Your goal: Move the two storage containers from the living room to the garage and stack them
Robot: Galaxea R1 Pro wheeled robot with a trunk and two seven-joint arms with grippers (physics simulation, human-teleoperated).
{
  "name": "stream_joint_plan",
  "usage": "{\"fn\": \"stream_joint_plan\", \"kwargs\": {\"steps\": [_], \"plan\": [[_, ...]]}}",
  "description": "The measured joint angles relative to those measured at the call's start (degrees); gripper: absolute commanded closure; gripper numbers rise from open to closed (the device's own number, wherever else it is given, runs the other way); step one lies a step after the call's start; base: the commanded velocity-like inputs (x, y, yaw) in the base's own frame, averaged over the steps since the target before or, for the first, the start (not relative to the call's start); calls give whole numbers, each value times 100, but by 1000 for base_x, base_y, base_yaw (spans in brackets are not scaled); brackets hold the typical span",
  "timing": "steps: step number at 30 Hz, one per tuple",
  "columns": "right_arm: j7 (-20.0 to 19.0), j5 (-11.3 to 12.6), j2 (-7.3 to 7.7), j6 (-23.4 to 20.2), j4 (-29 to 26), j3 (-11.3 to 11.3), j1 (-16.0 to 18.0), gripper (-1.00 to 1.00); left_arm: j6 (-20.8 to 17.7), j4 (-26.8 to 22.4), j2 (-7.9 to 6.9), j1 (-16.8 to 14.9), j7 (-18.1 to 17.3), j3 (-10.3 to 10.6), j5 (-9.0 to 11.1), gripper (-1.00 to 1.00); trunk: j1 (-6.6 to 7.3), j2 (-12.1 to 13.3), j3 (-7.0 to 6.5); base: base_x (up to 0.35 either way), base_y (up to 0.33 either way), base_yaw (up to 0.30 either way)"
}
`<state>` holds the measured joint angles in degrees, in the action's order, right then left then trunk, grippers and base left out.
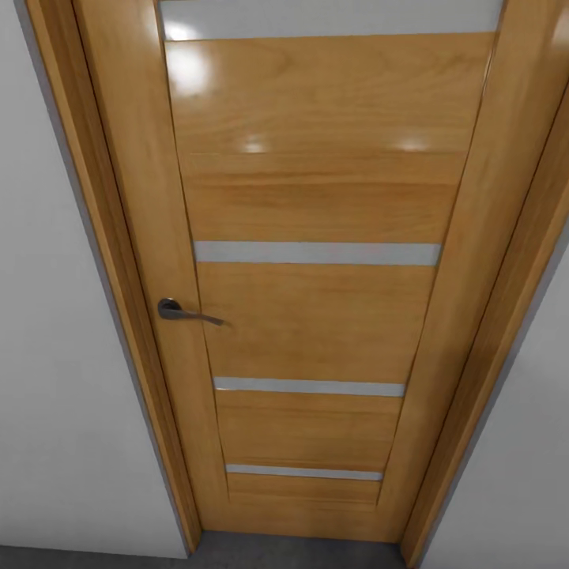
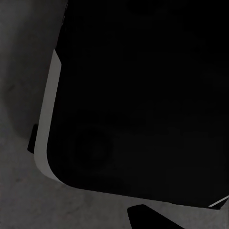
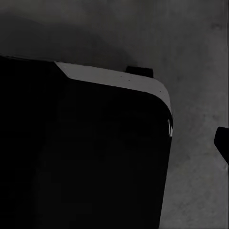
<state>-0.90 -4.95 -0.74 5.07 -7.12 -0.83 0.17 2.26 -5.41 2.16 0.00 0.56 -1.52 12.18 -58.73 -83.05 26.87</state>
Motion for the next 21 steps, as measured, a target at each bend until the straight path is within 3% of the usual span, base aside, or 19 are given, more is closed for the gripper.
{"fn": "stream_joint_plan", "kwargs": {"steps": [4,10,13,14,17,21], "plan": [[0,6,-95,-695,-1112,-148,2,-100,1,0,1,0,1,-1,0,-100,0,0,0,0,0,0],[-4,22,-152,-1297,-2691,-223,6,-100,0,0,-4,0,2,-2,0,-100,0,0,0,0,0,0],[-5,25,-280,-2145,-3811,-243,70,-100,0,0,-7,0,0,-1,0,-100,0,0,-1,0,0,0],[-5,26,-297,-2311,-3961,-247,108,-100,0,0,-7,0,0,1,0,-100,0,0,0,0,0,0],[-11,42,-388,-3114,-4462,-381,481,-100,0,1,-7,0,0,3,0,-100,0,1,-1,0,0,0],[-8,56,-687,-3725,-4623,-851,1074,-100,0,-2,-7,0,0,4,-1,-100,0,1,0,0,0,0]]}}
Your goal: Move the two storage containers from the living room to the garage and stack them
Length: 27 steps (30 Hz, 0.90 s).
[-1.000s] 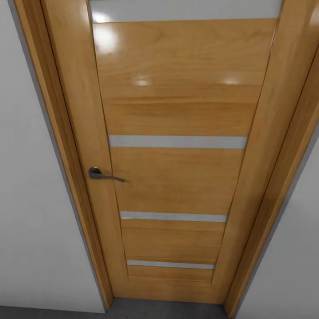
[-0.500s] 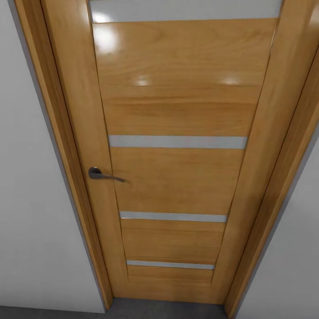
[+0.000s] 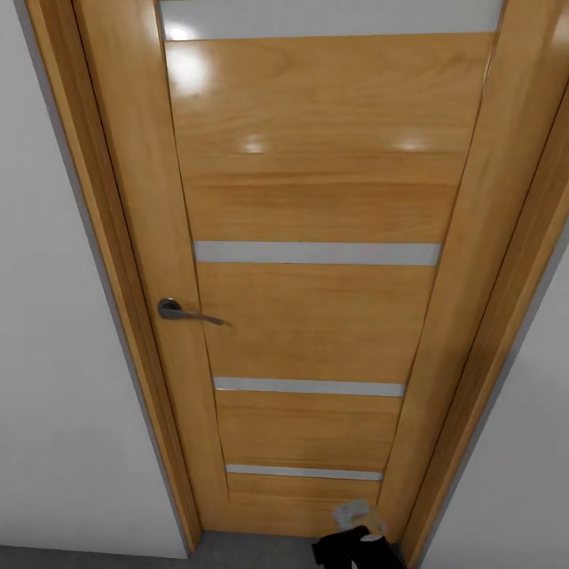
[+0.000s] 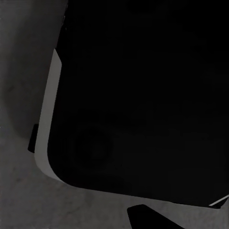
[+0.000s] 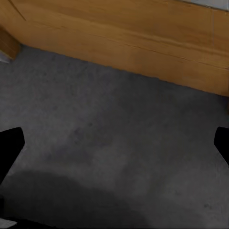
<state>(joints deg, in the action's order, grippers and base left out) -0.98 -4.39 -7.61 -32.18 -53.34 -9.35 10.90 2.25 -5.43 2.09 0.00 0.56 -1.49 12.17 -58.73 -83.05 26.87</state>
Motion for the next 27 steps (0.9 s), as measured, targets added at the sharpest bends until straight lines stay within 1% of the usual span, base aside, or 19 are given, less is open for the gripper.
{"fn": "stream_joint_plan", "kwargs": {"steps": [1,2,6,8,10,11,12,13,14,16,17,18,19,20,22,24,25,26,27], "plan": [[0,5,-198,-334,-53,-147,310,-100,1,-3,0,0,0,0,0,-100,0,0,0,0,0,0],[-1,-16,-238,-417,-60,-165,412,-100,1,-5,0,0,0,-1,0,-100,0,0,0,0,0,0],[-24,-11,-238,-1008,-84,-217,1101,-100,1,-6,3,0,0,-4,1,-100,0,0,0,0,0,0],[-54,-4,-238,-1186,-87,-225,1326,-100,1,-6,4,0,0,-5,1,-100,0,0,0,0,0,0],[-117,-5,-238,-1507,-94,-242,1723,-100,1,-6,5,0,0,-3,1,-100,0,0,0,0,0,0],[-133,-1,-238,-1581,-95,-264,1825,-100,1,-6,6,0,0,-4,0,-100,0,0,0,0,0,0],[-163,0,-238,-1696,-99,-366,2002,-100,1,-6,5,0,0,-4,1,-100,0,0,0,0,0,0],[-186,2,-238,-1773,-114,-561,2174,-100,1,-6,5,0,0,-5,1,-100,0,0,0,0,0,0],[-195,1,-238,-1801,-132,-695,2254,-100,1,-6,6,0,0,-5,1,-100,0,0,0,0,0,0],[-204,-5,-238,-1840,-300,-1385,2435,-100,1,-6,7,0,0,-5,0,-100,0,0,0,0,0,0],[-196,-7,-238,-1840,-494,-1959,2495,-100,1,-5,8,0,0,-2,0,-100,0,0,0,0,0,0],[-192,-39,-238,-1833,-569,-2161,2510,-100,1,-6,8,0,0,-2,0,-100,0,0,1,0,0,0],[-184,-64,-238,-1815,-696,-2472,2530,-100,1,-6,8,0,0,-2,0,-100,0,0,1,0,0,0],[-174,-133,-238,-1788,-817,-2705,2544,-100,1,-6,8,0,0,0,0,-100,0,0,1,0,0,0],[-166,-252,-238,-1748,-928,-2863,2554,-100,1,-7,9,0,0,1,0,-100,0,0,1,0,0,0],[-156,-584,-238,-1578,-1075,-3037,2594,-100,1,-7,9,0,0,-2,0,-100,0,0,1,0,0,0],[-153,-683,-238,-1514,-1099,-3064,2605,-100,1,-7,9,0,0,-3,1,-100,0,0,1,0,0,0],[-149,-870,-238,-1375,-1133,-3101,2621,-100,1,-7,9,0,0,-1,0,-100,0,0,1,0,0,0],[-147,-959,-238,-1293,-1147,-3114,2627,-100,1,-7,9,0,0,-1,-2,-100,0,0,1,0,0,0]]}}
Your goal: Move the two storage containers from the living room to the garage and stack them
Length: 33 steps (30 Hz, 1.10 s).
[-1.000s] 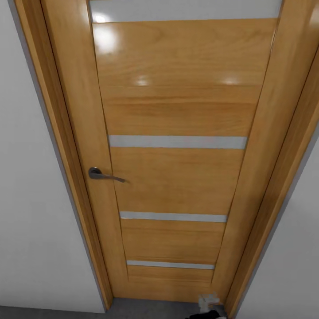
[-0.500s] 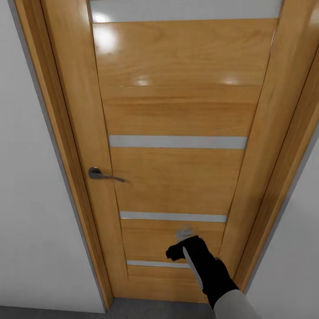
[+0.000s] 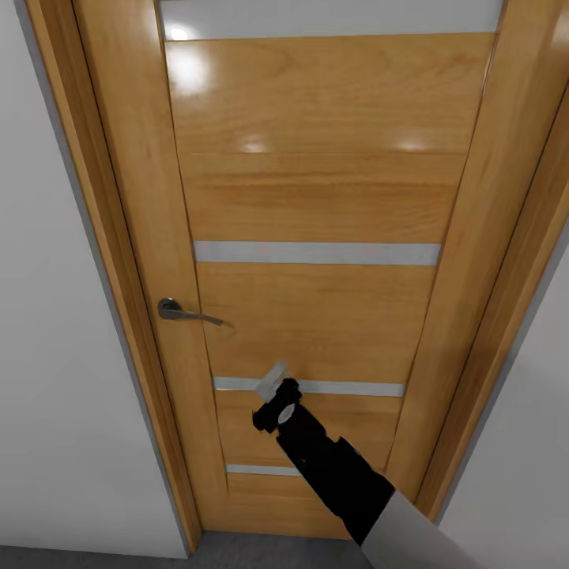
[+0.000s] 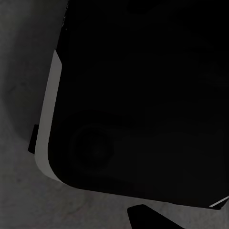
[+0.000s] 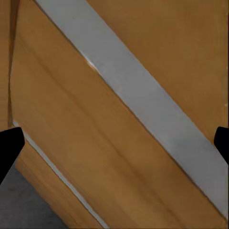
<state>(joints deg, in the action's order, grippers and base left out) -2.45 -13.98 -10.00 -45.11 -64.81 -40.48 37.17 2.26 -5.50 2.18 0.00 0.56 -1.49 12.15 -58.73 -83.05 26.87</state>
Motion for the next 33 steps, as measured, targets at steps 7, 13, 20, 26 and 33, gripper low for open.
{"fn": "stream_joint_plan", "kwargs": {"steps": [7,13,20,26,33], "plan": [[28,-510,0,1313,582,41,258,-100,-4,-35,-2,0,-5,-2,-11,-100,1,0,0,48,0,0],[111,-518,0,1971,1417,69,526,-100,-16,-5,-6,0,-24,22,-29,-100,4,-1,0,276,0,0],[233,-513,0,2171,1667,150,549,-100,-10,-1,-8,0,-31,20,-31,-100,4,-1,0,319,0,0],[302,-502,0,2177,1741,166,555,-100,-9,-1,-8,0,-32,19,-33,-100,4,-1,1,322,0,0],[691,-279,0,2370,3123,-393,1359,-100,-9,0,-4,-1,-32,19,-40,-100,3,0,1,323,0,0]]}}
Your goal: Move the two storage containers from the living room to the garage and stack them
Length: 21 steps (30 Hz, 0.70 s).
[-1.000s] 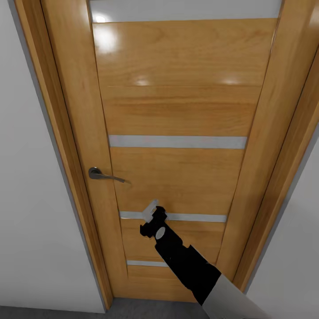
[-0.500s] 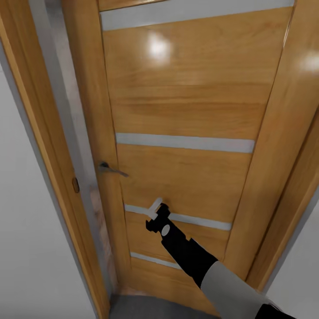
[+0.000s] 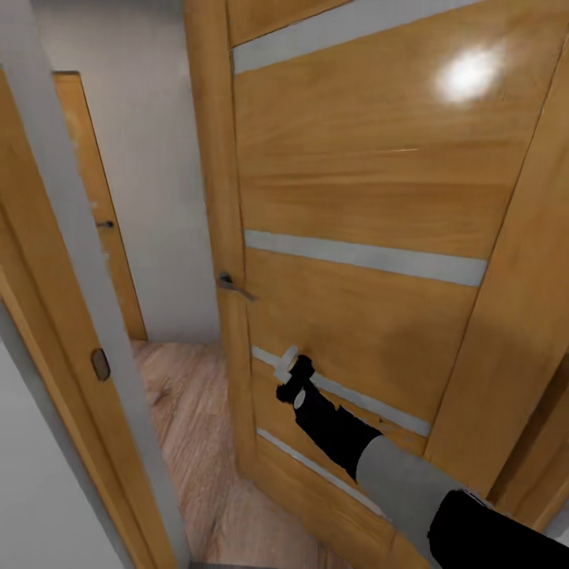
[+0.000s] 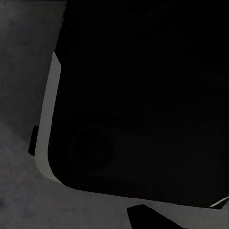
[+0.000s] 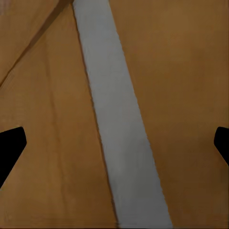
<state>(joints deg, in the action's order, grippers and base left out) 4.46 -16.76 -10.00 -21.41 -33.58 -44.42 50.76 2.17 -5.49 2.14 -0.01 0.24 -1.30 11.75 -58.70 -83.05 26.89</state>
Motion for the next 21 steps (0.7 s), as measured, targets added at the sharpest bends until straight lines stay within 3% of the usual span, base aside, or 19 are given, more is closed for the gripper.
{"fn": "stream_joint_plan", "kwargs": {"steps": [1,2,3,7,13,21], "plan": [[-318,154,0,25,260,376,278,-100,1,1,-2,0,0,0,0,-100,0,-1,0,323,0,0],[-124,280,0,38,386,582,448,-100,0,1,-3,0,0,0,0,-100,0,-1,-1,323,0,0],[83,217,0,39,446,607,512,-100,0,-1,-3,1,0,-1,0,-100,0,-1,-2,323,0,0],[102,752,0,33,799,600,861,-100,0,0,-4,0,0,0,0,-100,0,-1,0,322,0,0],[134,744,0,67,766,608,915,-100,0,0,-4,1,0,-5,0,-100,0,-1,-1,283,0,0],[231,781,0,55,662,609,919,-100,2,0,-4,0,0,-8,10,-100,-3,0,-1,23,0,0]]}}
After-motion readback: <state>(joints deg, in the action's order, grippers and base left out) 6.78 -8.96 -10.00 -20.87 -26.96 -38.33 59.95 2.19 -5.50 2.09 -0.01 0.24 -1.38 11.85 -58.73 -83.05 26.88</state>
